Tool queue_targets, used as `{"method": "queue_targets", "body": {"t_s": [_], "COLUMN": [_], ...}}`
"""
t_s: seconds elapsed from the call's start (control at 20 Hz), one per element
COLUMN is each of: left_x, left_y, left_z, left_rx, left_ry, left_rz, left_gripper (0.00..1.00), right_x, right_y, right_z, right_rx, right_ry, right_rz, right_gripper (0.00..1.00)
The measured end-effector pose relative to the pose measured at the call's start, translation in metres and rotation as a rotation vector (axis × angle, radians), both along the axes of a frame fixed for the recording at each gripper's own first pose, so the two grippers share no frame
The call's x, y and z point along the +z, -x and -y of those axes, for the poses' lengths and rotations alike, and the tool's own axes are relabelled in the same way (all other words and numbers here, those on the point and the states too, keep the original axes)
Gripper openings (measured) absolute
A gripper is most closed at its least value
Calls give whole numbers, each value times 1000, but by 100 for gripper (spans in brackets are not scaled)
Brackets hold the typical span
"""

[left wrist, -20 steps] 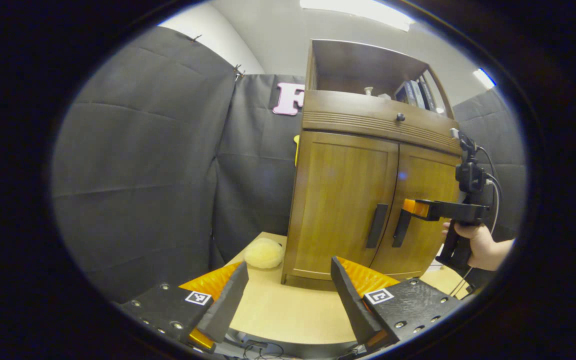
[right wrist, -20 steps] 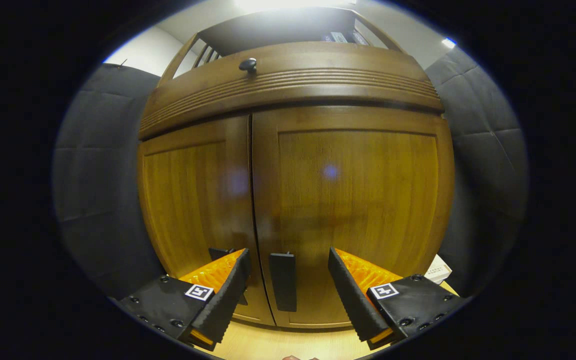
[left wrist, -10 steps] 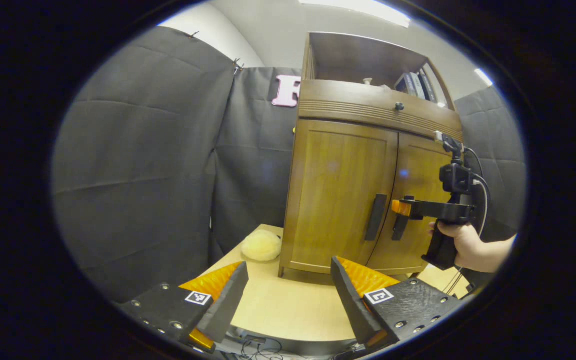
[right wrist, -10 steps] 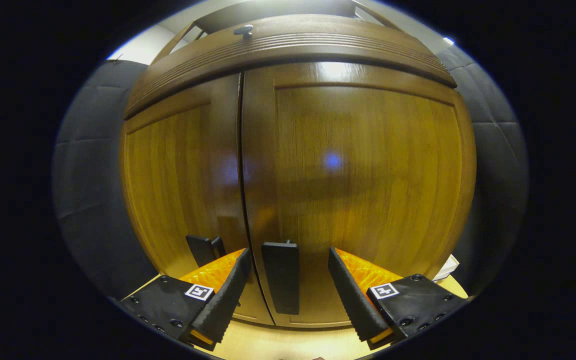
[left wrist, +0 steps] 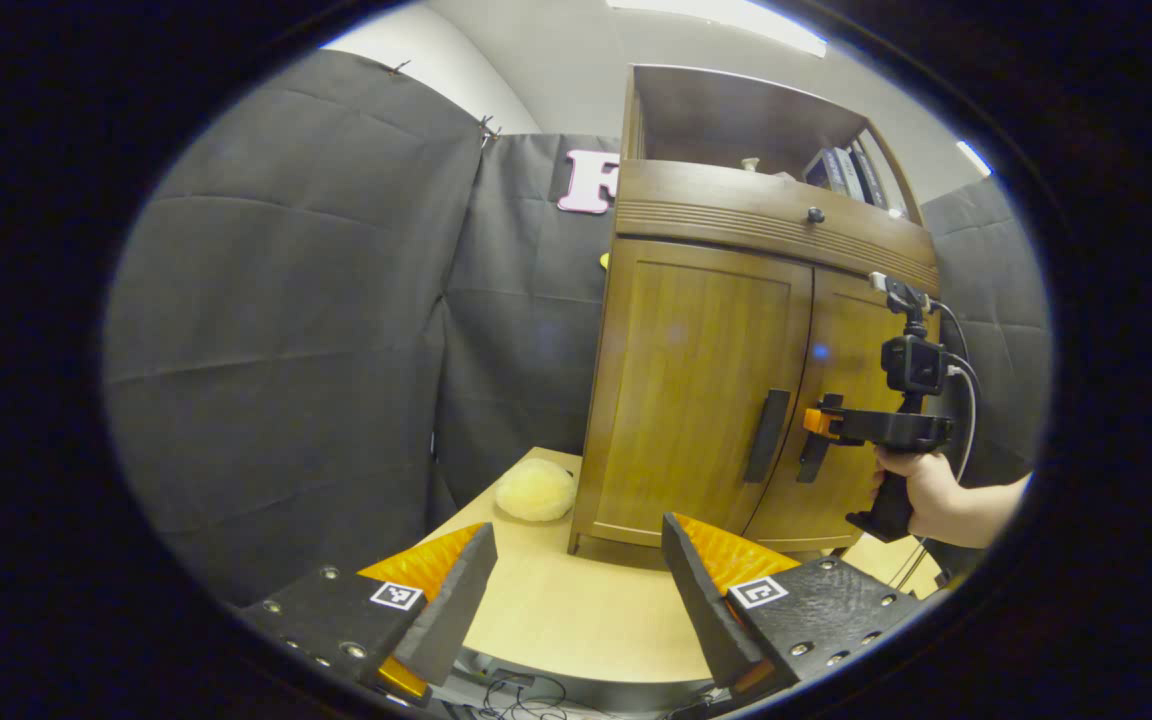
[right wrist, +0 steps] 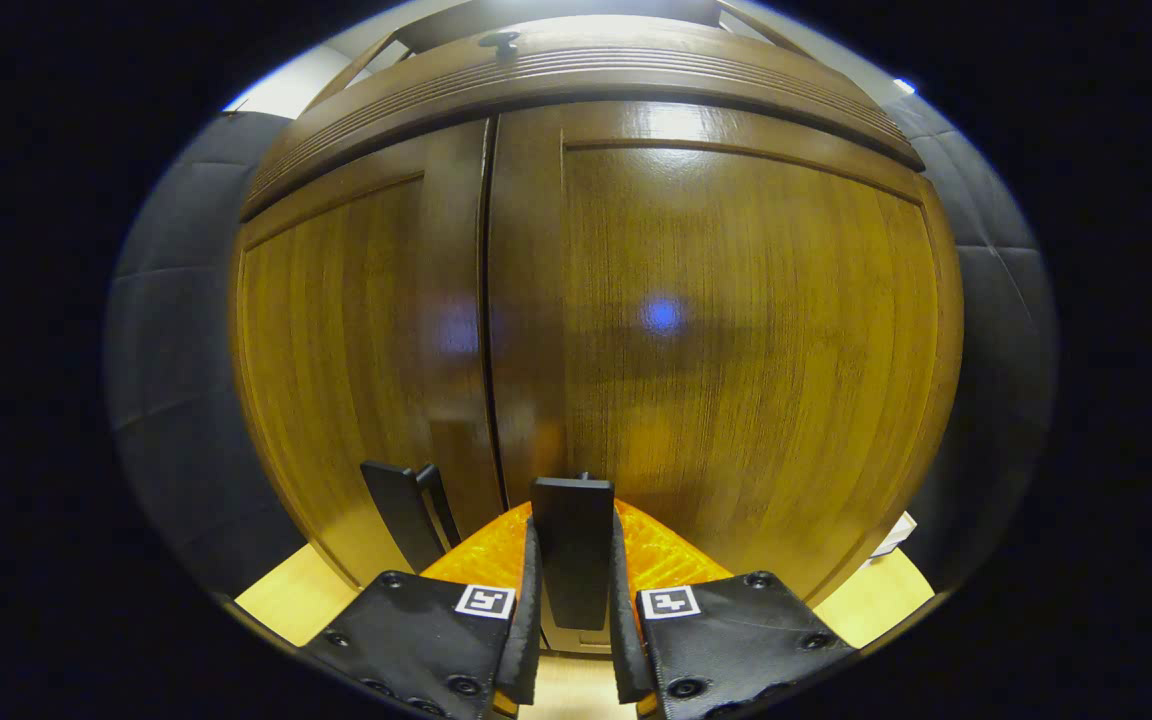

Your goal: Open the right door of the double-door shoe cabinet with the right hand, and open the left door with the left hand.

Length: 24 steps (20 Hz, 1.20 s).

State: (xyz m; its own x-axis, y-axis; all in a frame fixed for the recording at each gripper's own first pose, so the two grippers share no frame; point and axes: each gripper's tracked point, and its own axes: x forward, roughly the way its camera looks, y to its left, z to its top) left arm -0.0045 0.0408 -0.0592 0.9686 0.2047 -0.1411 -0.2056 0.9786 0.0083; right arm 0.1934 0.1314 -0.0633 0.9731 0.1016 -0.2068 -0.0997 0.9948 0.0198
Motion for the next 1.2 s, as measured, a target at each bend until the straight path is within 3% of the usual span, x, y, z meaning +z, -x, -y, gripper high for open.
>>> {"method": "queue_targets", "body": {"t_s": [0.05, 0.25, 0.4, 0.45, 1.2], "left_x": [0, 1, 1, 3, 2], "left_y": [1, 2, 0, 0, 7], "left_z": [1, 3, 3, 3, 5], "left_rx": [0, -8, -22, -25, -57], "left_ry": [-1, 3, 1, -2, -2], "left_rz": [1, -3, -3, -1, 32], "left_gripper": [95, 95, 95, 95, 94], "right_x": [-2, -2, -1, 0, 9], "right_y": [1, 6, 4, 4, 12], "right_z": [-2, -1, -2, -2, -2], "right_rx": [9, 80, 84, 80, 119], "right_ry": [0, -13, 1, 0, 4], "right_rz": [5, -10, -13, -13, -16], "right_gripper": [32, 8, 5, 8, 5]}}
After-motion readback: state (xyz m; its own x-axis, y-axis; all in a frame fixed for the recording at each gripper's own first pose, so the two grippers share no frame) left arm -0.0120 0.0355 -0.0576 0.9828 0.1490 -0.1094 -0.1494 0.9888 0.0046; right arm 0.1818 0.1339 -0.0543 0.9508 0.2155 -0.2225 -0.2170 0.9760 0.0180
